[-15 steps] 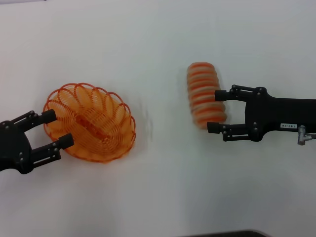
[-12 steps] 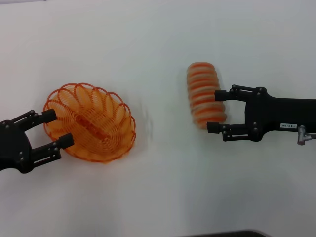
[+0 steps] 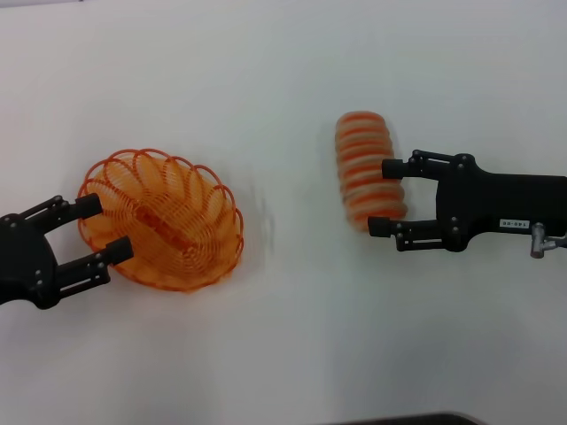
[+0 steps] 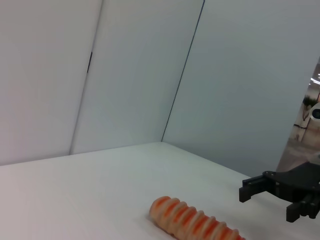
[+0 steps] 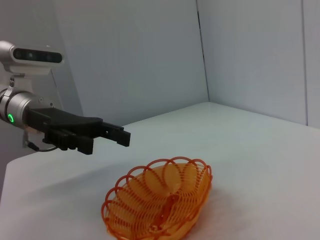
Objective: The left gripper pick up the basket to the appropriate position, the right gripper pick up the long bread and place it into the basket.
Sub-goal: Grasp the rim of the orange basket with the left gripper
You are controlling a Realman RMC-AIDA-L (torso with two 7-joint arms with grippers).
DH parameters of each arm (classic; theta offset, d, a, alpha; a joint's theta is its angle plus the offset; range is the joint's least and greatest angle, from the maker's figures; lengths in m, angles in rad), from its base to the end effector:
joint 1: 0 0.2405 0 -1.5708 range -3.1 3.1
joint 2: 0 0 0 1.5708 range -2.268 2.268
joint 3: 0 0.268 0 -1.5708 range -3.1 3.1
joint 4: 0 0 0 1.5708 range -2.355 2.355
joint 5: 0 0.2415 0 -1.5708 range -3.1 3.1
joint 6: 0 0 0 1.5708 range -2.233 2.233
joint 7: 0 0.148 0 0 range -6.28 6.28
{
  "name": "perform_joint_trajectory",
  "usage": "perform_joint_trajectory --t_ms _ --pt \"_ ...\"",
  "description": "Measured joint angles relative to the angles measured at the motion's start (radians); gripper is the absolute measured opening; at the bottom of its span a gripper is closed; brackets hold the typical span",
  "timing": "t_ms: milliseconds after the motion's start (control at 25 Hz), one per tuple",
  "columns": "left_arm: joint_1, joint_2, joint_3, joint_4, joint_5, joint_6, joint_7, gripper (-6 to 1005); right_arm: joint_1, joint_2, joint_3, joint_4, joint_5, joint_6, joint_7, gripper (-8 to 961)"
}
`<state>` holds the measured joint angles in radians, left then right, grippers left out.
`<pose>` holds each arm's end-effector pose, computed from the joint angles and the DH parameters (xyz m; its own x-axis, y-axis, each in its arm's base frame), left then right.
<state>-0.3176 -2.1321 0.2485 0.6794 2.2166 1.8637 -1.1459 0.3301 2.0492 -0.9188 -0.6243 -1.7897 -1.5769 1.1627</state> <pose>-0.3589 0.2486 0.0115 0.6899 0.3325 0.6431 0.5452 -0.8230 -0.1594 0.3271 0.3010 -0.0216 0.8141 -0.2637 -0.5174 -0.3917 -0.9071 -0.1542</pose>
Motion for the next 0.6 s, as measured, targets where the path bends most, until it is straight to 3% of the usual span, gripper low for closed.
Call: perform_joint_trajectory --t_ms 320,600 --pt "-0.02 0.016 -0.011 -0.009 -0.039 0.009 -0.089 797 0.004 0.007 0.015 0.0 0.004 -0.012 0.001 898" --pt "-0.064 0.039 -0.038 -0.009 -0.152 -0.048 -0.33 797 0.019 0.008 0.016 -0.004 0.004 -0.014 0.037 898"
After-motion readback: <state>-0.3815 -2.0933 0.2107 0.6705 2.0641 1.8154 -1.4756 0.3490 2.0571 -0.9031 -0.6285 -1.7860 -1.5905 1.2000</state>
